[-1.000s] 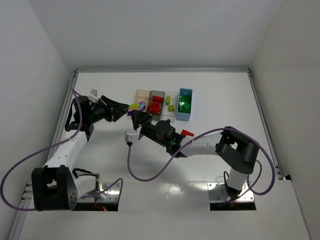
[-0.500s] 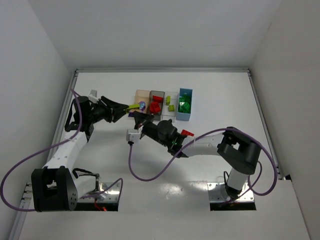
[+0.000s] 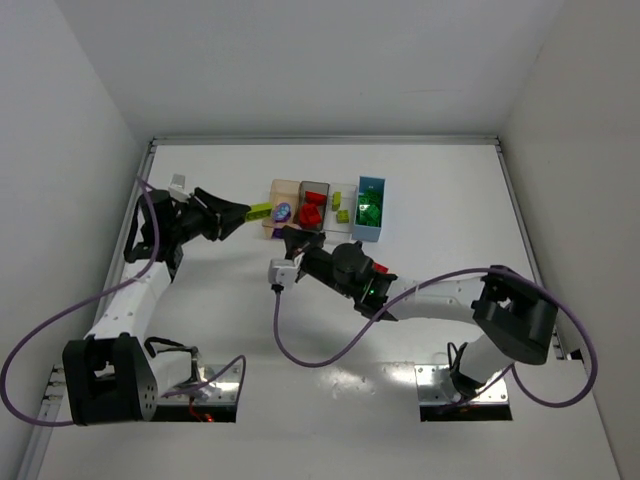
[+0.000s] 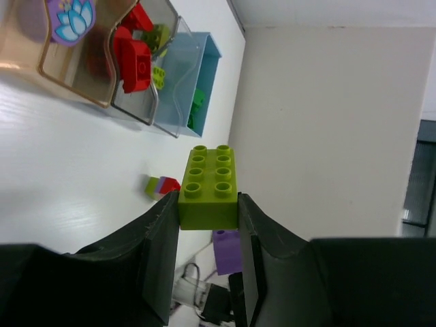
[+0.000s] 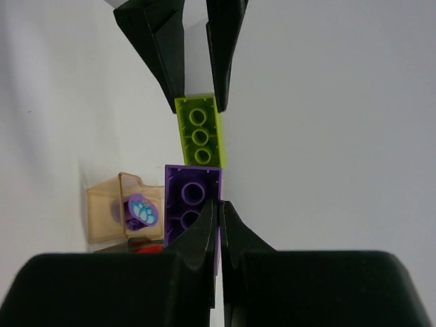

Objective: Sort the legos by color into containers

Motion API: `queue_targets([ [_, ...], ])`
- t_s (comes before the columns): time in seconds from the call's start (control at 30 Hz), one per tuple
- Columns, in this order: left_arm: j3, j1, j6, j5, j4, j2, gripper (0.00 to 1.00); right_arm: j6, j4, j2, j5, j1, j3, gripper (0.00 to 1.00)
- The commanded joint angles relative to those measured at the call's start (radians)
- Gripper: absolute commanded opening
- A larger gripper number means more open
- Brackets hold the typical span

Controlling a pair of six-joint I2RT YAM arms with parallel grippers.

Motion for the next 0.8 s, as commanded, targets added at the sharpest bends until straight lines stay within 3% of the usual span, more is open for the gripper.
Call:
queue_targets([
  [0.0,0.09,0.008,0.142,-0.046,-0.017,-0.011,0.0,0.137,-0.073,-0.073,0.071,-0.006,0.025,0.0],
  [0.07,0.143,0.008,0.233,-0.066,-0.057,-0.02,0.0,0.247,-0.238,-0.092,0.108,-0.047,0.092,0.0],
  [0.13,0.186,-0.002,0.386,-0.115,-0.142,-0.02,0.0,0.442,-0.349,-0.116,0.143,-0.082,0.163,0.0],
  [0.2,0.26,-0.036,0.53,-0.166,-0.219,-0.02,0.0,0.629,-0.566,-0.127,0.14,-0.15,0.223,0.0],
  [0.37,0.283,-0.076,0.713,-0.212,-0.255,-0.02,0.0,0.929,-0.766,-0.176,0.087,-0.3,0.284,0.0],
  [0.77,0.482,-0.294,0.891,-0.199,-0.304,0.226,0.0,1.319,-0.957,-0.195,-0.064,-0.575,0.355,0.0],
])
